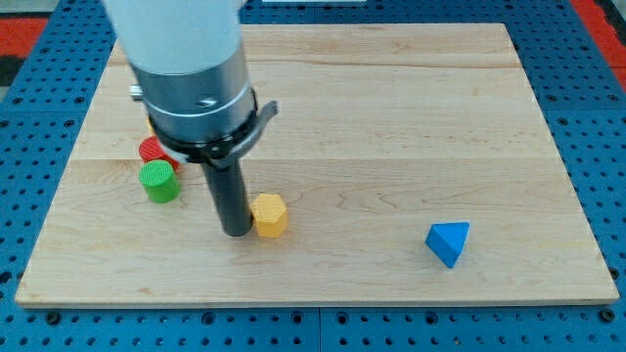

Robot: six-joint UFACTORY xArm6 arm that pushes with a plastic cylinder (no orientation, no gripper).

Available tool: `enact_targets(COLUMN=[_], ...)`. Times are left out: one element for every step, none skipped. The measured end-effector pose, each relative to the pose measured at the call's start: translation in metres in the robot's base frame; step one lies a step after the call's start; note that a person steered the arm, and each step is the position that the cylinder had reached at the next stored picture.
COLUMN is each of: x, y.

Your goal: Push the yellow hexagon to the blue triangle

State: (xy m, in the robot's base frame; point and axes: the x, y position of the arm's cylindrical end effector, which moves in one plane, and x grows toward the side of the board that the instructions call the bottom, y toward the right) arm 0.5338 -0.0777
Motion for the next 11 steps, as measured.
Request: enact_targets(x=[-0.008, -0.01, -0.014, -0.015, -0.015, -0.015, -0.015, -0.015, -0.013, -0.012, -0.012], y=[-0.003, 0.006, 0.03, 0.057, 0.092, 0.123, 0.147, 0.156, 0.171, 0.182, 0.123])
